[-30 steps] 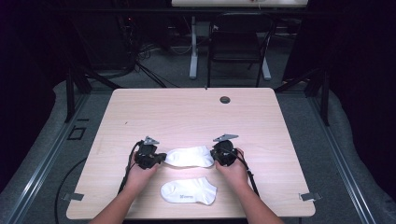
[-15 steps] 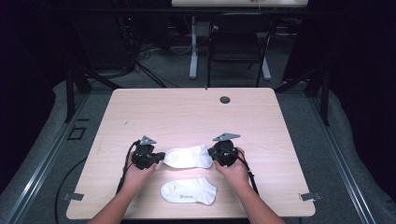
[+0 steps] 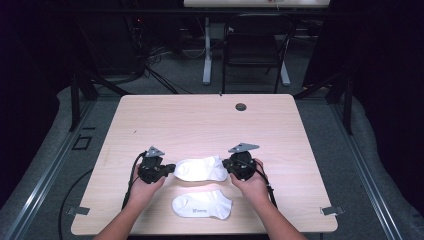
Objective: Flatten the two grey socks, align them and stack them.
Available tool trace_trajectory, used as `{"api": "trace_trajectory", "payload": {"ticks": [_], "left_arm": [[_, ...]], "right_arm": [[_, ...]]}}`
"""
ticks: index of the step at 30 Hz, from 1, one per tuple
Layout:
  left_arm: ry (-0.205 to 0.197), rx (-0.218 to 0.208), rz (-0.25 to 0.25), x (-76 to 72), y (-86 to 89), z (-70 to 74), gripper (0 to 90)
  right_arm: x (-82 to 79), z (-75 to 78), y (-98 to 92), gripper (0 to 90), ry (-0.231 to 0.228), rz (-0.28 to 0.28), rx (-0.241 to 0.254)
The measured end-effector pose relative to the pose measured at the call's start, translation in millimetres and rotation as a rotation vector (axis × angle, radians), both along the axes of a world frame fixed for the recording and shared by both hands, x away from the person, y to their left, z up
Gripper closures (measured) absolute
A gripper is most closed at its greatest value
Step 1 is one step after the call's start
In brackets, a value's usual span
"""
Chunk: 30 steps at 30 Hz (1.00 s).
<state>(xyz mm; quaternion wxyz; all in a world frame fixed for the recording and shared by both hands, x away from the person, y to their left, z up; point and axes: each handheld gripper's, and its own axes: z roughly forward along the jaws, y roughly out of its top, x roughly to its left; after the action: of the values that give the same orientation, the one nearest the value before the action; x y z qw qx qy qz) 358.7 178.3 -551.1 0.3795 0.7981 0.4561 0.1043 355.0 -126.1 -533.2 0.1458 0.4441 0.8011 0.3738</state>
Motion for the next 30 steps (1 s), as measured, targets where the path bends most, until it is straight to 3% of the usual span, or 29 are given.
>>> {"api": "trace_trajectory", "payload": {"ticks": [15,30], "left_arm": [[-0.015,-0.024,-0.012,-13.2,4.2,7.7,89.6],[-0.035,-0.037,-0.069,-35.3,1.3,18.0,89.5]], "right_arm": [[-15.1,9.5,-2.0,86.9,-0.015,0.026,0.017],[-34.6,12.2,-6.7,86.9,-0.025,0.055,0.040]]}}
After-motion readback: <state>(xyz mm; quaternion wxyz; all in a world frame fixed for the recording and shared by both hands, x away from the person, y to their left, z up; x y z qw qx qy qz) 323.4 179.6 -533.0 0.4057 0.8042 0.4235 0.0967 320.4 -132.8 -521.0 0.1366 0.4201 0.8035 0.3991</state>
